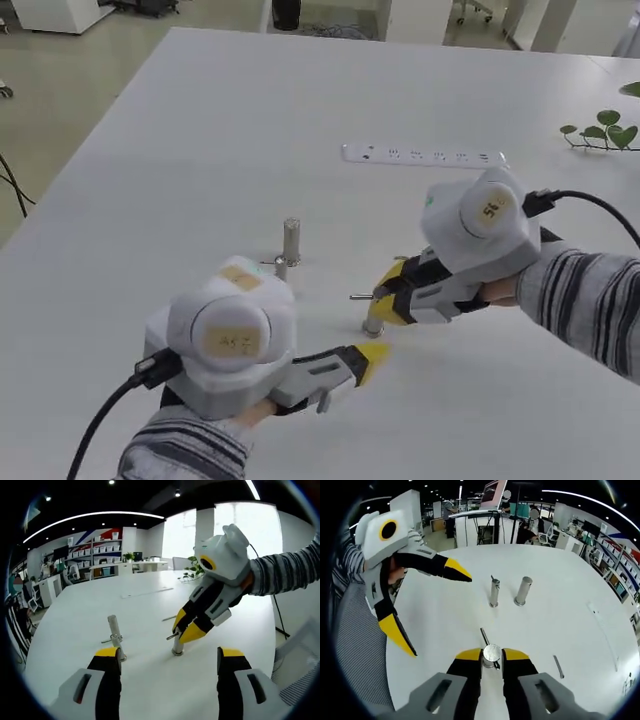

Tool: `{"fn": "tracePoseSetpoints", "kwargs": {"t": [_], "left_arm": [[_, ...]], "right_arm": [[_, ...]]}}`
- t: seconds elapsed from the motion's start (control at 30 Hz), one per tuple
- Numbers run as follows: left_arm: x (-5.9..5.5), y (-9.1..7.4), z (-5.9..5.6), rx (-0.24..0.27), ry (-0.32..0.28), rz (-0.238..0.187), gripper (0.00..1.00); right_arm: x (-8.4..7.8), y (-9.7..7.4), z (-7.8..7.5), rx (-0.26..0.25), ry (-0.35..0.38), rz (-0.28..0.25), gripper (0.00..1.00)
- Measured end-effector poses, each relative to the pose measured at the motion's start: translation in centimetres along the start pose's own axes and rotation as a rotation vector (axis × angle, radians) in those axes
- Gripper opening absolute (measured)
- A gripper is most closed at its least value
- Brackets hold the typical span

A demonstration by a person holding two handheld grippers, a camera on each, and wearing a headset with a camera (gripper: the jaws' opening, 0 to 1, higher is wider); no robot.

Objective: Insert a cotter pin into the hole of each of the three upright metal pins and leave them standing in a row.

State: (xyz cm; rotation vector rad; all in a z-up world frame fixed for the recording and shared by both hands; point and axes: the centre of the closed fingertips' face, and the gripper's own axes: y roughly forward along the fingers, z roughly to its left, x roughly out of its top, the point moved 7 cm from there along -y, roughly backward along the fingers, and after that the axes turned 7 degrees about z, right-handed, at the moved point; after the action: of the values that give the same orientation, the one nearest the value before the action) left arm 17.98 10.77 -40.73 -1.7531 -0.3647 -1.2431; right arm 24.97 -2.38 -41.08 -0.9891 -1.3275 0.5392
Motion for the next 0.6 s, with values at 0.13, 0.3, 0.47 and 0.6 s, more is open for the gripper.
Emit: {"fn": "tracePoseSetpoints", "kwargs": {"t": [0.13, 0.3, 0.47, 0.6], "left_arm": [[-0.2, -0.7, 0.7, 0.006, -0.01, -0.005, 0.84], [-0.2, -1.0, 1.3, 0.024, -0.021, -0.018, 0.87], [-0.4, -0.7, 1.8, 0.039, -0.005, -0.005, 0.9], [-0.4, -0.8, 1.8, 0.039, -0.001, -0.005, 0.92]], "right_arm": [[0.1, 0.0, 0.0, 0.008, 0.012, -0.007, 0.09], [0.2, 0.0, 0.2, 0.023, 0.022, -0.003, 0.09], [0.3, 0.1, 0.1, 0.026, 0.047, -0.005, 0.08], [0.5, 0.2, -0.2, 0.018, 0.043, 0.006, 0.08]]}}
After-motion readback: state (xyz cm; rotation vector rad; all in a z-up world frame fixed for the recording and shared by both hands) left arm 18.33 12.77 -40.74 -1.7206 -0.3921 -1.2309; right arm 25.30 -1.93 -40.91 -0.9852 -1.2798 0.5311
